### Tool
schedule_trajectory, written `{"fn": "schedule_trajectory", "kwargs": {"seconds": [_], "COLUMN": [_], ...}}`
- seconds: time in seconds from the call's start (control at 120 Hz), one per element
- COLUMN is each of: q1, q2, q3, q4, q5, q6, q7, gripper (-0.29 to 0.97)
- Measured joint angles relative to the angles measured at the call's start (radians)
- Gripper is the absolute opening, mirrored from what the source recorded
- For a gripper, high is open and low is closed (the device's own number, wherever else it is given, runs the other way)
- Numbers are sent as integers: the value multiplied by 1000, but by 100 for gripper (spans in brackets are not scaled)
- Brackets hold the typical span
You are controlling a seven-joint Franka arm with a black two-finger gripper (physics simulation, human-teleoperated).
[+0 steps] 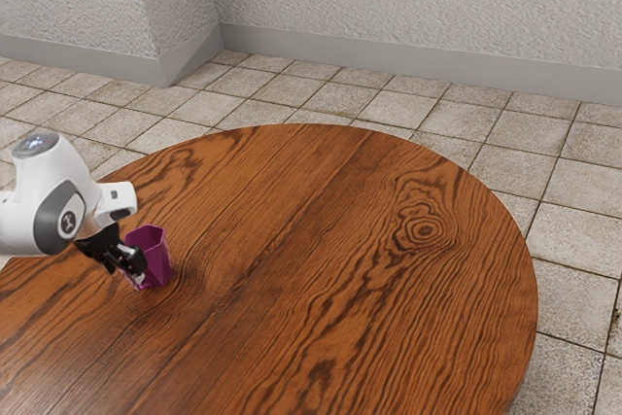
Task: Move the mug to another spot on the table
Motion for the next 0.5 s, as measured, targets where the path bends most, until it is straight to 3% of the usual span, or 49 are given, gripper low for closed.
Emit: {"fn": "schedule_trajectory", "kwargs": {"seconds": [0.217, 0.5], "q1": [-1, -13], "q2": [4, 4], "q3": [0, -2], "q4": [-1, -23], "q5": [-4, -40], "q6": [53, 167], "q7": [16, 23], "gripper": [24, 19]}}
